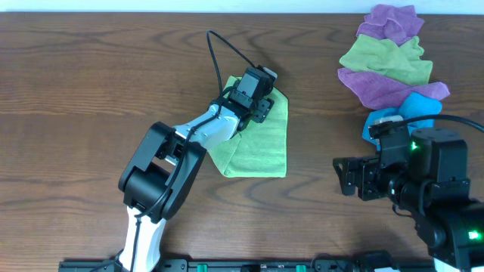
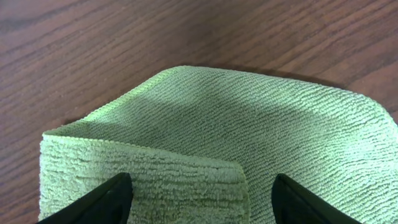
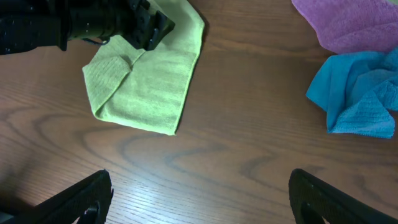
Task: Fold the cloth
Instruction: 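Grasp the cloth's top-left corner with the left gripper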
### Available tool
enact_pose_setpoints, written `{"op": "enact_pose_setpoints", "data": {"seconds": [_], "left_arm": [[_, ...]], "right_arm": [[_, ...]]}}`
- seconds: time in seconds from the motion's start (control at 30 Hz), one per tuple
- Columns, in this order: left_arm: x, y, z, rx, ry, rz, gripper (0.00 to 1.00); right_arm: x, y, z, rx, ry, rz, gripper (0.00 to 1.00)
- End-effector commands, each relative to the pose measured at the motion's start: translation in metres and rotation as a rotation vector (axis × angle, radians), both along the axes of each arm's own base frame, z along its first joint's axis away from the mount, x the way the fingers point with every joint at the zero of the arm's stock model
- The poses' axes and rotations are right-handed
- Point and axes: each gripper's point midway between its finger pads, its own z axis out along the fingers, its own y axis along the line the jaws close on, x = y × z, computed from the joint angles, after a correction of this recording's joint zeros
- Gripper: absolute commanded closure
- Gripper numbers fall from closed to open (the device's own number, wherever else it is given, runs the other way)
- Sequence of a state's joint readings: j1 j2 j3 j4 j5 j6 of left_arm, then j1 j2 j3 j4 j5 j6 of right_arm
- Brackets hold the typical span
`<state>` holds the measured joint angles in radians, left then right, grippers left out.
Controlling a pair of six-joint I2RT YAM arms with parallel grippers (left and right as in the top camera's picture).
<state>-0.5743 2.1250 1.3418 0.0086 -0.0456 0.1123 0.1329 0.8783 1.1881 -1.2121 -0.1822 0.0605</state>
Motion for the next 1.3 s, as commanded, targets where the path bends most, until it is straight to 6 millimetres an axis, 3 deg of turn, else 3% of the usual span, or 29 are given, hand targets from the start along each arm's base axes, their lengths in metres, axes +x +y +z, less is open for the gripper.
{"op": "enact_pose_setpoints", "data": {"seconds": [0.0, 0.7, 0.83, 1.2, 1.27], "left_arm": [[0.009, 0.005, -0.001, 0.032, -0.02, -0.005, 0.31], [0.026, 0.047, 0.006, 0.269, -0.131, 0.093, 0.28], [0.029, 0.058, 0.01, 0.319, -0.158, 0.143, 0.37], [0.036, 0.1, 0.029, 0.504, -0.25, 0.316, 0.42], [0.035, 0.105, 0.032, 0.544, -0.258, 0.316, 0.47]], "right_arm": [[-0.001, -0.003, 0.001, 0.003, -0.003, -0.023, 0.09], [0.001, -0.003, 0.003, 0.005, -0.014, -0.023, 0.09], [0.001, -0.003, 0.003, 0.005, -0.014, -0.023, 0.09], [0.002, -0.003, 0.003, 0.005, -0.012, -0.023, 0.09], [0.002, -0.003, 0.002, 0.004, -0.007, -0.023, 0.09]]}}
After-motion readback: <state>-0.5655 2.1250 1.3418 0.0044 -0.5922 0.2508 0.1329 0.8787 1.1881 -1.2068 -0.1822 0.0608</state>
